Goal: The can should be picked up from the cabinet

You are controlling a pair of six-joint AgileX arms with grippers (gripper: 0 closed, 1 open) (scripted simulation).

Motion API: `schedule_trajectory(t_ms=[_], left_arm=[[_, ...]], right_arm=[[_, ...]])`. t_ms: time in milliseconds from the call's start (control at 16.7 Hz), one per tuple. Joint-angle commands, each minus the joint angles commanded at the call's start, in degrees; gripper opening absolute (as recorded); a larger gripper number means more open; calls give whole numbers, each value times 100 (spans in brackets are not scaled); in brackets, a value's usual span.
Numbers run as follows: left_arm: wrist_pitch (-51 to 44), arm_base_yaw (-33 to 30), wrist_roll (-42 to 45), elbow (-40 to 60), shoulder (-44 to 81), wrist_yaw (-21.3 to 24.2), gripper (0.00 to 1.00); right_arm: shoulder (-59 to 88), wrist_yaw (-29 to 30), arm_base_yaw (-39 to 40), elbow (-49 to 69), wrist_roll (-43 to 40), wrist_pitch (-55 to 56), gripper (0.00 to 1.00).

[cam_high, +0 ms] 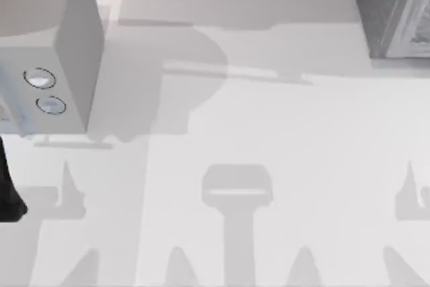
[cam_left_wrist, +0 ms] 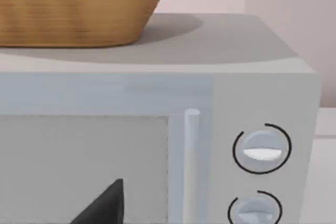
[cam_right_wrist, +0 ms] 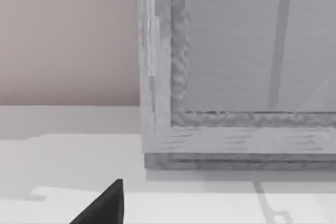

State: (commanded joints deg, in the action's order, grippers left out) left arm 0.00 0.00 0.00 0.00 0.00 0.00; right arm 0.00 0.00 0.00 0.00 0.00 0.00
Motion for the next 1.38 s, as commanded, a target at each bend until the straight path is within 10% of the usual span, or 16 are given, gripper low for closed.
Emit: schedule_trajectory(t_ms=[480,1380], left_arm=[[0,0,0,0,0,0,100],[0,0,0,0,0,0,100]], right_arm=[[993,183,117,1251,16,-278,100],[6611,989,906,8618,75,-2088,100]])
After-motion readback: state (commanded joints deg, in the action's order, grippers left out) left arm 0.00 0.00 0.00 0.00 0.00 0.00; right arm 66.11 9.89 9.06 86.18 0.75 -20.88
